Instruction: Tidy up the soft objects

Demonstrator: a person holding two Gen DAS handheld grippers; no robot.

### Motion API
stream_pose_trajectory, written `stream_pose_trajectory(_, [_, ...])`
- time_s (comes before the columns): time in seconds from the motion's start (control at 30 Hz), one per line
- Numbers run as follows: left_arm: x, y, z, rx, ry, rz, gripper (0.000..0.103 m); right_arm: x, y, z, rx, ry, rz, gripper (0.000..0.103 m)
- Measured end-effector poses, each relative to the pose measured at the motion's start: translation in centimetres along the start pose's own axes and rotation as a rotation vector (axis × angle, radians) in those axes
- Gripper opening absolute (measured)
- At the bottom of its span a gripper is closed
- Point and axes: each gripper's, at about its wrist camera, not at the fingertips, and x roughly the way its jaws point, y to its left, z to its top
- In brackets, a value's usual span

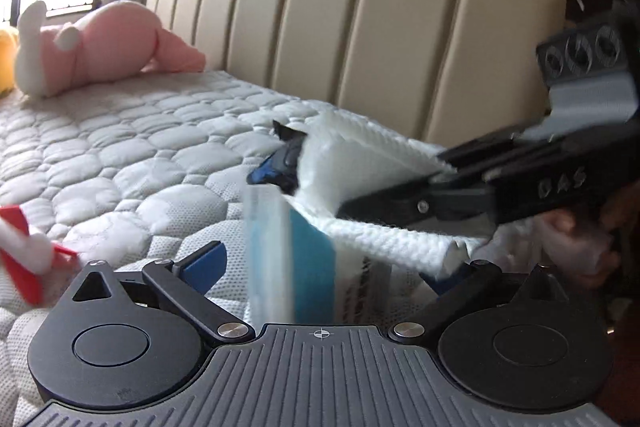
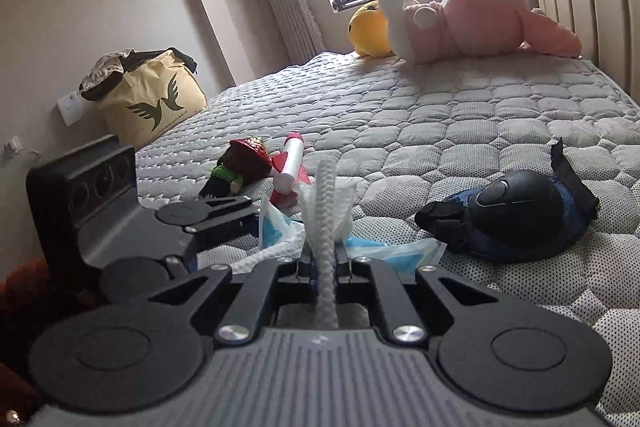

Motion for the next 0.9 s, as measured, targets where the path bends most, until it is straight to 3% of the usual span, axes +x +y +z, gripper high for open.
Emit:
stream_pose_trajectory(0.07, [0.7,-1.9,-0.5,0.062,0.001,0.051,0.101,-0.1,0.3,0.2,-0.028,-0.005,-0.008,0.008])
stream_pose_trajectory(0.13, [1.2,-3.6,-0.9,0.134,0.012,0.109,0.075,-0.2,0.5,0.4,-0.069,-0.009,-0.055,0.008])
stream_pose_trajectory(0.17, [1.4,-4.4,-1.1,0.170,0.024,0.140,0.071,-0.2,0.3,0.4,-0.087,-0.011,-0.105,0.008])
stream_pose_trajectory(0.27, [1.0,-5.2,-1.5,0.219,0.025,0.173,0.069,-0.7,-1.5,0.4,-0.087,-0.026,-0.247,0.008])
stream_pose_trajectory(0.47, [0.4,-4.3,0.1,0.245,0.024,0.214,0.064,-3.7,-5.9,0.6,0.087,-0.105,-0.268,0.008])
stream_pose_trajectory(0.53, [1.0,-3.8,1.2,0.340,0.018,0.280,0.061,-4.5,-6.5,0.7,0.114,-0.126,-0.275,0.008])
stream_pose_trajectory(0.63, [2.4,-3.9,1.9,0.566,-0.004,0.408,0.059,-4.8,-7.7,0.8,0.139,-0.138,-0.280,0.008])
stream_pose_trajectory(0.7, [3.4,-4.2,1.5,0.702,-0.005,0.455,0.059,-4.7,-7.8,0.6,0.141,-0.132,-0.280,0.008])
stream_pose_trajectory(0.77, [4.1,-4.4,1.0,0.720,0.026,0.422,0.059,-4.6,-7.8,0.4,0.144,-0.125,-0.280,0.008])
stream_pose_trajectory(0.87, [3.6,-5.4,-0.1,0.657,0.039,0.342,0.063,-4.4,-8.0,0.1,0.147,-0.115,-0.280,0.008])
stream_pose_trajectory(0.9, [3.1,-5.9,-0.5,0.636,0.025,0.329,0.072,-4.3,-7.9,0.2,0.148,-0.115,-0.282,0.008])
